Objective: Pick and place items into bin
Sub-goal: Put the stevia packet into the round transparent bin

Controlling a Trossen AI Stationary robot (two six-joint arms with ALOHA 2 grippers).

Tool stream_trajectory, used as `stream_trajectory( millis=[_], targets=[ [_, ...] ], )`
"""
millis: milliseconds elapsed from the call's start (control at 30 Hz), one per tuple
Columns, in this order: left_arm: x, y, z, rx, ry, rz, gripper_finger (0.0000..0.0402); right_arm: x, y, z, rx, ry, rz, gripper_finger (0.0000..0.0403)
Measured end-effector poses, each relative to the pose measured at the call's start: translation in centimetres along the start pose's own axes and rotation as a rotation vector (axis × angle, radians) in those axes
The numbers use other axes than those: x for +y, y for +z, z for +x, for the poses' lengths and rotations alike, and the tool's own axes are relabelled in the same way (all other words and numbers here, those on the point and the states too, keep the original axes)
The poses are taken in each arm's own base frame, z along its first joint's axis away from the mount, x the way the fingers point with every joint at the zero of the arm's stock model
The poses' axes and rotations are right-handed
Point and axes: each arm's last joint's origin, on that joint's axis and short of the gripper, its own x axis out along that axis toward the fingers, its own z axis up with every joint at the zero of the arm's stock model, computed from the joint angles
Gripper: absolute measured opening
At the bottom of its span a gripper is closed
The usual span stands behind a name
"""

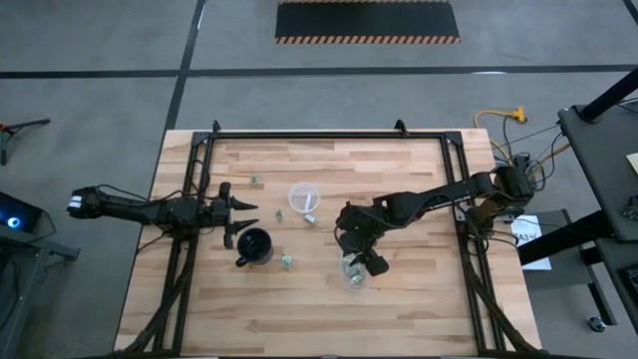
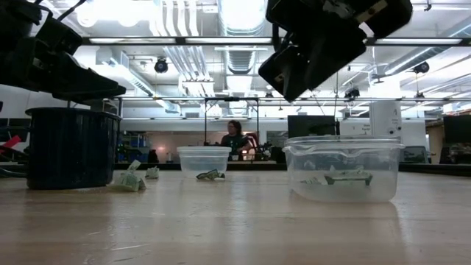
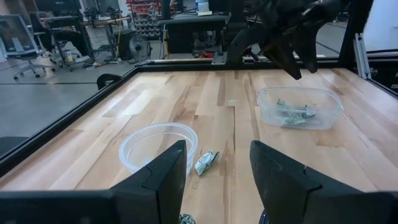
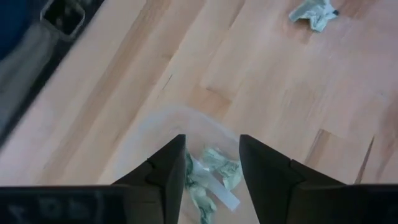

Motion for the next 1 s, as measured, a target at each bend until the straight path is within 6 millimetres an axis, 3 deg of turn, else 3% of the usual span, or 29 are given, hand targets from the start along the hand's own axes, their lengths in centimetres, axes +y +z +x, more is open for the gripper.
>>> stream_trajectory(
  millis=[167, 533, 800, 1000],
  targets=[
    [0.0, 0.0, 0.0, -0.003, 0.000, -0.001, 0.0162, -0.3, 0.5, 0.4, -0.107, -0.012, 0.143, 0.0135],
    [0.0, 0.5, 0.0, -0.045, 0.000, -0.012, 0.0162, 0.2, -1.9, 1.4, -0.068, 0.006, 0.056, 0.0139],
    [0.0, 0.8, 0.0, -0.078, 0.000, -0.022, 0.0162, 1.2, -3.0, -0.8, -0.195, -0.018, -0.034, 0.0131],
    [0.0, 0.8, 0.0, -0.075, 0.000, -0.021, 0.0162, 2.4, -5.1, -3.1, -0.295, -0.043, -0.093, 0.0131]
  ],
)
